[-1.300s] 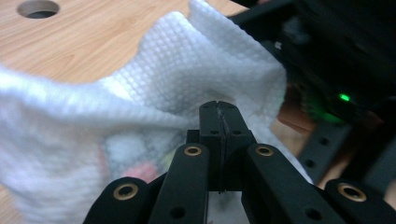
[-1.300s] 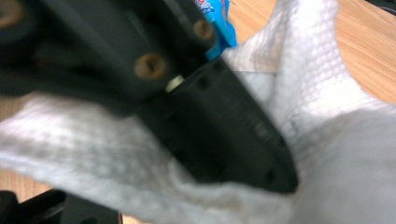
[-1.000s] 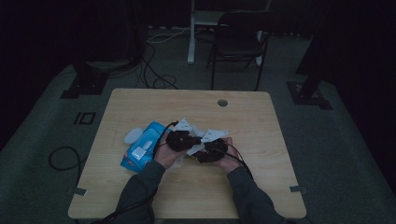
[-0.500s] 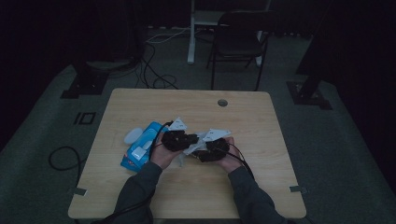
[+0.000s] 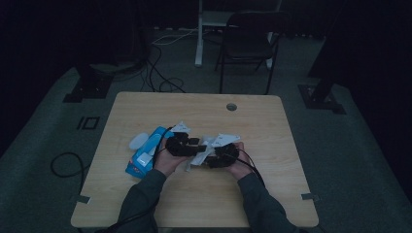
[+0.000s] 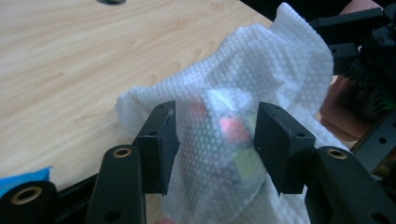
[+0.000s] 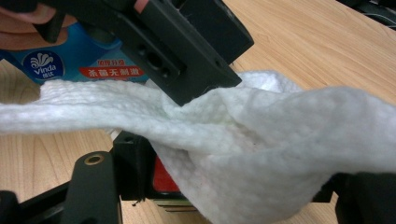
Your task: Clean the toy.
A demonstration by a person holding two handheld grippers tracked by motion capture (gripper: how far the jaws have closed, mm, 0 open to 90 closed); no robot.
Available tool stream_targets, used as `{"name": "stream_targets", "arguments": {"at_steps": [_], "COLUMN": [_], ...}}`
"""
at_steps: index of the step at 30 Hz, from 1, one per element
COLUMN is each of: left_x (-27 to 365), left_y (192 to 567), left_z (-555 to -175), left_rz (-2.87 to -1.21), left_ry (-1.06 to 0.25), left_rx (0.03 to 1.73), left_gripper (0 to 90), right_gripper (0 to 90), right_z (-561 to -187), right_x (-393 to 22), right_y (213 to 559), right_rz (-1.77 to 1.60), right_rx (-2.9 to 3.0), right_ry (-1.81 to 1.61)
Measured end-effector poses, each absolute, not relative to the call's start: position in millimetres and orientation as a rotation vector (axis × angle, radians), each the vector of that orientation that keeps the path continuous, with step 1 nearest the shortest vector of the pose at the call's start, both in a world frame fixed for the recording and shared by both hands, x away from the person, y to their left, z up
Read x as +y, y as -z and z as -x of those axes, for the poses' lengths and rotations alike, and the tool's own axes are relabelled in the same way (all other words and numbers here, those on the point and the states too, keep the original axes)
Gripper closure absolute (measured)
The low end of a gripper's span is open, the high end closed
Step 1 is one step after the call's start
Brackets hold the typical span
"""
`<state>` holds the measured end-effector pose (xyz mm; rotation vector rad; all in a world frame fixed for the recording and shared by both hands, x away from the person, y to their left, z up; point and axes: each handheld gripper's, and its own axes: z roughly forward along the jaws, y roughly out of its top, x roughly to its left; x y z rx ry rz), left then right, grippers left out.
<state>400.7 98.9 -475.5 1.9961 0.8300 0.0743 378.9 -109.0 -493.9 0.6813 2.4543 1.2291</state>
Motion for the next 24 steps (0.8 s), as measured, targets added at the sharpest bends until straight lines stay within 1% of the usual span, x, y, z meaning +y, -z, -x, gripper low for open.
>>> {"name": "stream_targets", "arguments": {"at_steps": [9,16,17,20,22,24], "left_x": [94.7,97.9,98.0,98.7,101.5,101.8], "left_y": [474.1,477.3,477.3,475.9,474.6,473.1], "left_z": [-399.6,-403.2,-403.1,-402.4,-402.3,-400.6], "left_rz": [-1.985,-1.952,-1.951,-1.958,-1.959,-1.970], "left_ry": [-0.060,0.029,0.040,0.022,0.008,-0.021], "left_rx": [0.816,0.823,0.820,0.817,0.815,0.806], "left_gripper": [50.1,50.4,52.7,56.8,68.9,72.1], "right_gripper": [33.8,33.9,33.9,33.8,33.8,33.9], "right_z": [-377.6,-377.4,-377.5,-377.8,-378.0,-378.9], "right_x": [-108.0,-108.3,-108.4,-108.4,-109.0,-110.9], "right_y": [493.0,491.2,490.9,490.8,491.8,492.2], "right_rz": [-0.670,-0.655,-0.656,-0.654,-0.663,-0.676], "right_rx": [2.448,2.439,2.438,2.441,2.440,2.438], "right_ry": [-1.234,-1.243,-1.246,-1.231,-1.218,-1.231]}}
